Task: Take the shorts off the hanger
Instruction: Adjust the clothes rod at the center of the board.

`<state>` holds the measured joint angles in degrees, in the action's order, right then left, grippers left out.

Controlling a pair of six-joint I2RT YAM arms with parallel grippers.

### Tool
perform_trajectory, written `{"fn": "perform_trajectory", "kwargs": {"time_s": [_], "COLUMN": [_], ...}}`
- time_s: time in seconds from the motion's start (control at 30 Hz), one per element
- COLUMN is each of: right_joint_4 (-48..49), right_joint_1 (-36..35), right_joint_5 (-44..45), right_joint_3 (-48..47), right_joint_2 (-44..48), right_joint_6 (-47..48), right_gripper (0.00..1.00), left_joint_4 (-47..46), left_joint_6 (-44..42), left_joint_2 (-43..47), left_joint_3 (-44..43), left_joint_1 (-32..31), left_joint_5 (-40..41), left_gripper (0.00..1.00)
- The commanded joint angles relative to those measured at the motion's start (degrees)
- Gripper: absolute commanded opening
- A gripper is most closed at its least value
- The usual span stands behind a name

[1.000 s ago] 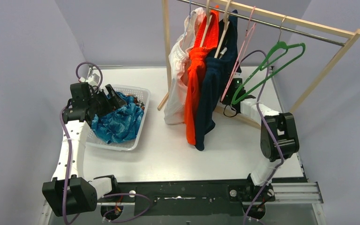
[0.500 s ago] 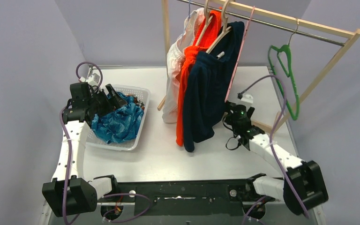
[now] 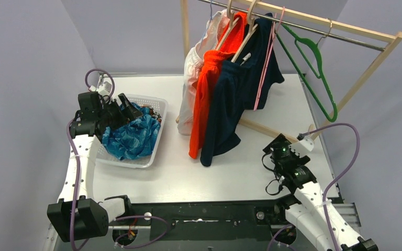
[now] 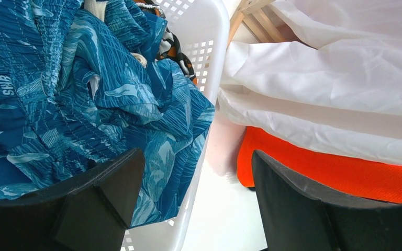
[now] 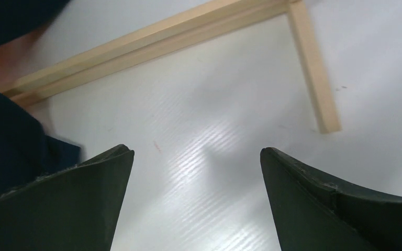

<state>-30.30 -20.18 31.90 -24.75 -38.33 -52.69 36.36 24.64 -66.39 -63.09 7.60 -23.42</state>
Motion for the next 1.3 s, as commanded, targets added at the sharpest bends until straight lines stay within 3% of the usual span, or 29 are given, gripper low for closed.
{"fn": "perform_trajectory", "kwargs": {"time_s": [0.0,0.1,0.33,0.47,0.97,1.27], "right_joint_4": [-12.5,-13.6,-0.4,5.3,29.4,31.8], "right_joint_1": [2.9,8.2,31.3,39.3,40.7,40.6], "right_joint_5": [7.1,6.8,-12.3,-18.3,-31.8,-38.5], "right_joint_3": [-7.0,-7.1,-2.2,-1.8,-4.9,-16.1], "right_joint_2": [0.1,-2.7,-5.2,-7.7,-29.7,-47.0], "right_joint_6": [-6.4,-5.0,6.4,12.0,23.5,30.4], "right_gripper": [0.98,0.98,0.98,0.98,0.98,0.98], "left_joint_4": [-2.9,-3.3,-3.3,-3.5,-3.4,-2.4], "left_joint_6": [0.4,0.7,0.6,0.5,1.0,0.7], "left_joint_2": [1.4,1.7,1.6,0.9,0.2,0.3], "left_joint_3": [-0.1,0.3,1.2,1.2,0.8,0.8], "left_joint_1": [-0.1,-0.1,-0.1,-0.2,-0.7,-1.0], "left_joint_5": [-2.0,-2.4,-2.9,-2.9,-2.8,-2.3], "left_gripper": [0.75,0.75,0.74,0.75,0.75,0.75]}}
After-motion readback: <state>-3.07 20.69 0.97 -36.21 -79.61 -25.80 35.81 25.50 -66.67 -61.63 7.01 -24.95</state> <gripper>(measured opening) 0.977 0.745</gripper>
